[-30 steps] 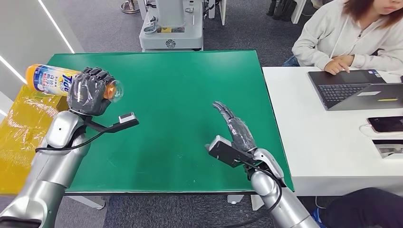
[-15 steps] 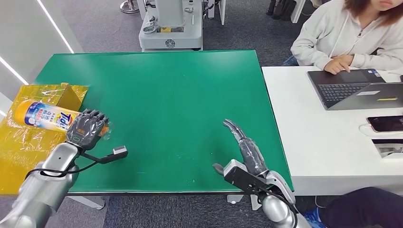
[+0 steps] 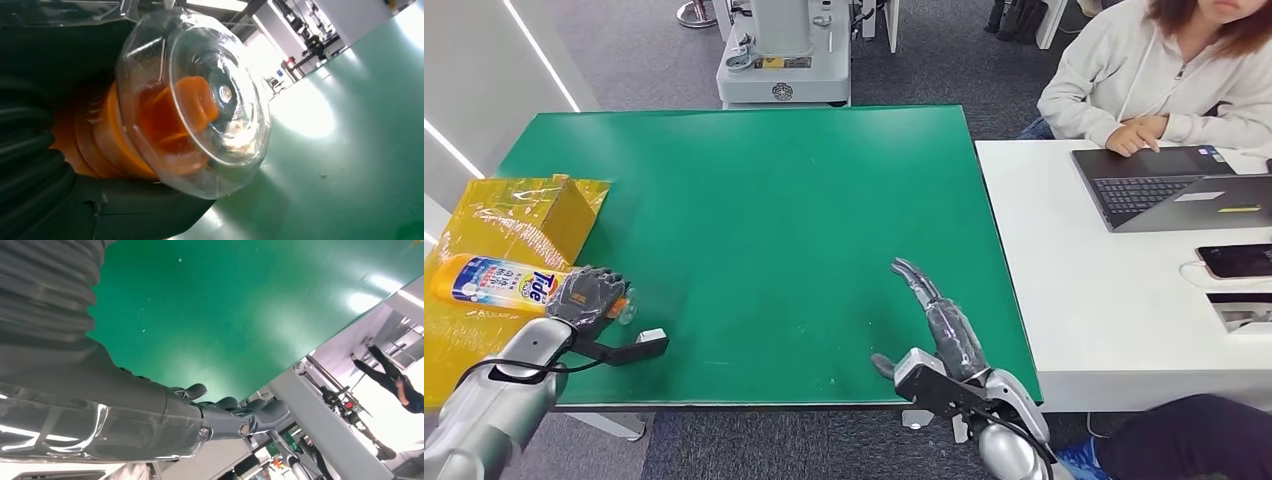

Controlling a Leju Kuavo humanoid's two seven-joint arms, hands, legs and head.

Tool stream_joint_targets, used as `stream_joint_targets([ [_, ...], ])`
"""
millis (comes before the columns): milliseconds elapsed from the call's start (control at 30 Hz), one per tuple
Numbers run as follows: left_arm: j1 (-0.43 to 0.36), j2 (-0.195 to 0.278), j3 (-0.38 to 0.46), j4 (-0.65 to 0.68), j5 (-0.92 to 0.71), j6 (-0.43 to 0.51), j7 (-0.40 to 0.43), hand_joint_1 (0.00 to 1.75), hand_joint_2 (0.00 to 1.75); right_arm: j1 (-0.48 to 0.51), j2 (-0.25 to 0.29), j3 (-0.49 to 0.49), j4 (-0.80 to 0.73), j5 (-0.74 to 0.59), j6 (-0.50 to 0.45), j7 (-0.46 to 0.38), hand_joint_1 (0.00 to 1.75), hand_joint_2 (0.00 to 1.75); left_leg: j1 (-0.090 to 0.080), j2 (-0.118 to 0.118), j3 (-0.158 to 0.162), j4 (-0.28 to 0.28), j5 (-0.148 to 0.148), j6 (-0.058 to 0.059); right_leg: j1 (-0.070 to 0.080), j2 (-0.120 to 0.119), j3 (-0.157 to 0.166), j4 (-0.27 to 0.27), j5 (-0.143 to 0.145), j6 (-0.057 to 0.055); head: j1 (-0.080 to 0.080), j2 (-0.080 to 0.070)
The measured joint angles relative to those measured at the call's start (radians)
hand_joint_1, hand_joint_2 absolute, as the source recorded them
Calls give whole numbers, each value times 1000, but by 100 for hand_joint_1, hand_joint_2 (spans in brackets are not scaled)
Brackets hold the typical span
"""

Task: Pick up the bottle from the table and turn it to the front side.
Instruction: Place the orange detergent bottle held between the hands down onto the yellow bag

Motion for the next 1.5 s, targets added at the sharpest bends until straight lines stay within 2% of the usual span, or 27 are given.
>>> stream_joint_targets([
  [200,-18,-36,10,40,19,26,-24,175,175,15,0,1,-20,15,4,3,0,175,0,0,0,0,0,0,0,0,0,0,0,0,0,0],
  [433,-37,-111,77,56,171,38,-134,173,175,16,9,4,-23,25,13,5,0,175,0,0,0,0,0,0,0,0,0,0,0,0,0,0],
  [533,-40,-137,114,60,237,8,-174,173,175,8,13,6,-20,28,17,5,0,175,0,0,0,0,0,0,0,0,0,0,0,0,0,0],
  [700,-64,-157,177,64,330,-97,-224,169,175,-6,17,11,-16,28,20,6,0,175,0,-1,0,0,0,0,0,-1,1,0,0,0,0,0],
  [900,-79,-158,212,64,319,-123,-200,161,175,-11,17,12,-15,25,22,5,0,175,0,0,1,-1,1,-1,0,-1,1,1,1,0,0,0],
  [1000,-79,-157,213,68,278,-123,-159,143,175,-15,17,12,-12,23,25,5,0,175,0,0,1,-1,1,-1,0,0,1,1,1,-1,0,0],
  [1033,-79,-157,212,70,266,-122,-147,118,175,-16,17,12,-11,22,25,4,0,175,0,0,1,-1,1,-1,0,0,1,1,1,-1,0,0],
  [1133,-77,-155,212,77,247,-123,-126,15,175,-21,17,13,-6,21,26,4,0,175,0,0,1,-1,1,-1,0,0,1,1,1,-1,0,0],
  [1167,-76,-154,212,80,245,-123,-123,0,175,-23,17,13,-5,21,26,4,0,175,0,0,1,-1,1,-1,0,0,1,1,1,-1,0,0],
  [1500,-56,-149,212,103,229,-131,-102,0,175,-34,20,19,-2,19,34,4,0,175,0,-1,0,0,1,-1,0,-1,0,1,1,-1,0,0],
])
